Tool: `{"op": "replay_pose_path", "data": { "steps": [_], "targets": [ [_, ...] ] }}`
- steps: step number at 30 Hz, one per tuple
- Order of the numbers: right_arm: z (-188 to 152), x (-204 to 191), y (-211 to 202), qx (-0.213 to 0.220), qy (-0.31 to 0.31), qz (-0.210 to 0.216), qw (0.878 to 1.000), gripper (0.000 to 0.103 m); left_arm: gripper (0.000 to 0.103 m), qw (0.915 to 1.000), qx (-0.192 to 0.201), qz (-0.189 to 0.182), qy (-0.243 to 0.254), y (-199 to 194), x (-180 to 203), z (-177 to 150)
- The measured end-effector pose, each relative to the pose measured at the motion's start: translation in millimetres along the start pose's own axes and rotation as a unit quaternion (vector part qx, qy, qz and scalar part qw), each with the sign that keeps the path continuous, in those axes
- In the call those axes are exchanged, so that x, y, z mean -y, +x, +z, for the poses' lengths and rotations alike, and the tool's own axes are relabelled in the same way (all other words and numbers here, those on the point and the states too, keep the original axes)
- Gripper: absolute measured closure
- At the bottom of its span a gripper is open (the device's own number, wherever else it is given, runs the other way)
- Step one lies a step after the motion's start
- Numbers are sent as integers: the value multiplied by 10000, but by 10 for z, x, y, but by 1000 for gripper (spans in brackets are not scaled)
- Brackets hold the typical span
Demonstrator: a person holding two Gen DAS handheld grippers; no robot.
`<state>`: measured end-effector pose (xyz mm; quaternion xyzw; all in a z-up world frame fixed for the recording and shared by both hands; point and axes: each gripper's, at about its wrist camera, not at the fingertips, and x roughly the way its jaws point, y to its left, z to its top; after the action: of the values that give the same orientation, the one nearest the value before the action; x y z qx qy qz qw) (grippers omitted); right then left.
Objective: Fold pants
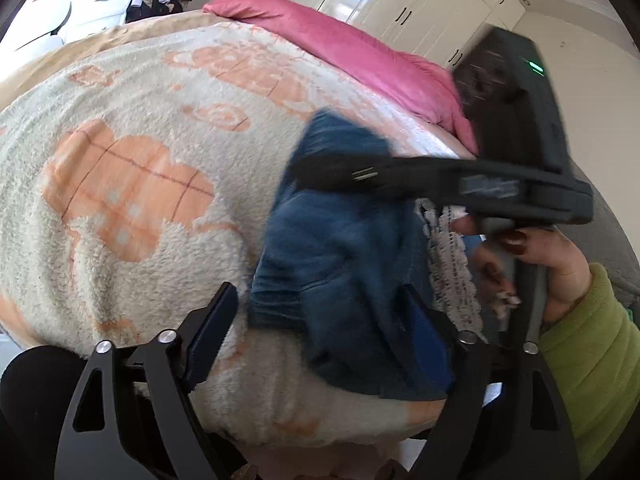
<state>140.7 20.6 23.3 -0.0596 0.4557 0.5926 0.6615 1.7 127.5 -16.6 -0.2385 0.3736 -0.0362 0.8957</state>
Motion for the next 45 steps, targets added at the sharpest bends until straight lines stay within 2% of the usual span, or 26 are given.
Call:
{"op": "replay_pose_path", "data": {
  "steps": [4, 9, 15, 19, 21, 22, 25, 28, 31, 32, 33, 35, 36, 38, 40, 42, 44, 45],
  "targets": [
    [-131, 95, -527, 457, 195, 257, 9984, 74, 17, 9975, -195, -663, -175, 71, 115, 23],
    [-322, 226, -956, 760, 305, 178, 9965, 74, 17, 9874, -555, -1460, -249, 277, 432, 55],
    [-564, 394, -1272, 1186, 551, 69, 9914, 72, 17, 9820, -673, -1762, 41, 381, 921, 119],
    [-784, 550, -1549, 1554, 714, -39, 9853, 59, 16, 9779, -756, -1897, 443, 466, 1268, 63],
    [-948, 651, -1655, 1678, 833, -271, 9819, 52, 12, 9703, -1036, -2032, 805, 563, 1458, -45],
    [-1060, 735, -1688, 1641, 965, -552, 9802, 51, 12, 9671, -1190, -2010, 1010, 621, 1542, -121],
    [-1312, 886, -1764, 1576, 1337, -1016, 9731, 50, 12, 9632, -1421, -1967, 1160, 751, 1624, -256],
    [-1459, 899, -1787, 1588, 1446, -1074, 9707, 50, 12, 9614, -1504, -1943, 1234, 813, 1691, -306],
    [-1491, 816, -1687, 1299, 1287, -1210, 9757, 50, 12, 9611, -1488, -1812, 1462, 793, 1726, -308],
    [-1503, 805, -1644, 1114, 1237, -1390, 9762, 50, 11, 9612, -1492, -1807, 1454, 796, 1722, -312],
    [-1511, 814, -1573, 846, 1184, -1765, 9735, 50, 11, 9615, -1493, -1810, 1433, 808, 1721, -319],
    [-1554, 840, -1459, 379, 1008, -2588, 9599, 49, 11, 9610, -1512, -1817, 1436, 816, 1694, -317],
    [-1588, 875, -1426, 311, 984, -2661, 9584, 48, 11, 9608, -1505, -1824, 1445, 778, 1690, -363],
    [-1617, 930, -1427, 383, 1170, -2587, 9581, 46, 11, 9612, -1484, -1794, 1479, 786, 1693, -380],
    [-1596, 869, -1448, 461, 1029, -2663, 9573, 45, 11, 9614, -1470, -1778, 1497, 740, 1713, -391],
    [-1615, 793, -1562, 800, 1017, -2488, 9599, 42, 11, 9627, -1406, -1768, 1489, 655, 1740, -407],
    [-1667, 763, -1700, 1118, 1123, -2428, 9571, 30, 11, 9642, -1285, -1778, 1489, 542, 1715, -372],
    [-1706, 748, -1780, 1279, 1201, -2509, 9520, 27, 11, 9655, -1221, -1751, 1489, 490, 1697, -348]
  ]
}}
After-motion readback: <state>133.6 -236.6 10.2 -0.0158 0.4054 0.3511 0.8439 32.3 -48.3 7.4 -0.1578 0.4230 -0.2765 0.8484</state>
